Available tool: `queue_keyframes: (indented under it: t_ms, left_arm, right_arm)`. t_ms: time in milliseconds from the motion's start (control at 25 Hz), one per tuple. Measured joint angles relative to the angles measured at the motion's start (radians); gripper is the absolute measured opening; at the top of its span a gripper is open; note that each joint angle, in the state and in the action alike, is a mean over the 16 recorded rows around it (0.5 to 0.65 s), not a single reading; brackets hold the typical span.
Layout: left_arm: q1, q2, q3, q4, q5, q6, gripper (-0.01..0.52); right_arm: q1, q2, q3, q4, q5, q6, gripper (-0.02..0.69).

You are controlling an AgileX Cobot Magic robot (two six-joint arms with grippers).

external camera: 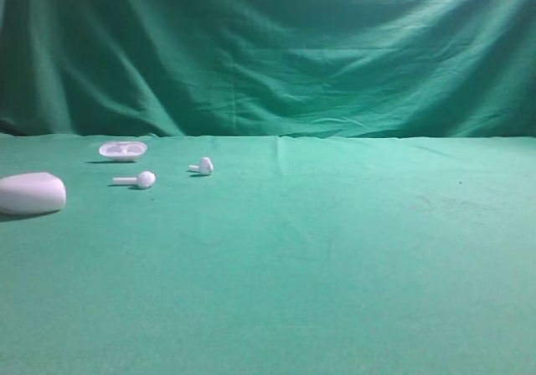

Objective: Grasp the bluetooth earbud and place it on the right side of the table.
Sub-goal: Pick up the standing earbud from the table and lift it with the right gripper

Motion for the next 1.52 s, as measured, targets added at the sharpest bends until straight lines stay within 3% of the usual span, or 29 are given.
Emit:
queue_keyframes:
  t_ms: [400, 880, 1120, 1520]
  left_arm:
    - [0.000, 0.000, 0.000, 0.000, 0.000, 0.000, 0.000]
    - [0.000, 0.000, 0.000, 0.000, 0.000, 0.000, 0.000]
    - [0.000, 0.000, 0.000, 0.000, 0.000, 0.000, 0.000]
    - [0.000, 0.000, 0.000, 0.000, 0.000, 0.000, 0.000]
  right_arm:
    - [0.279, 0.509, -0.456, -0.127, 0.113, 0.029, 0.018]
    - [0.433, 1.009, -0.976, -0.191, 0.213, 0.048, 0.250]
    - [0.456, 1.156, -1.102, -0.220, 0.198, 0.059, 0.337]
    - [0.462, 1.245, -1.146, -0.267, 0.139, 0.106, 0.348]
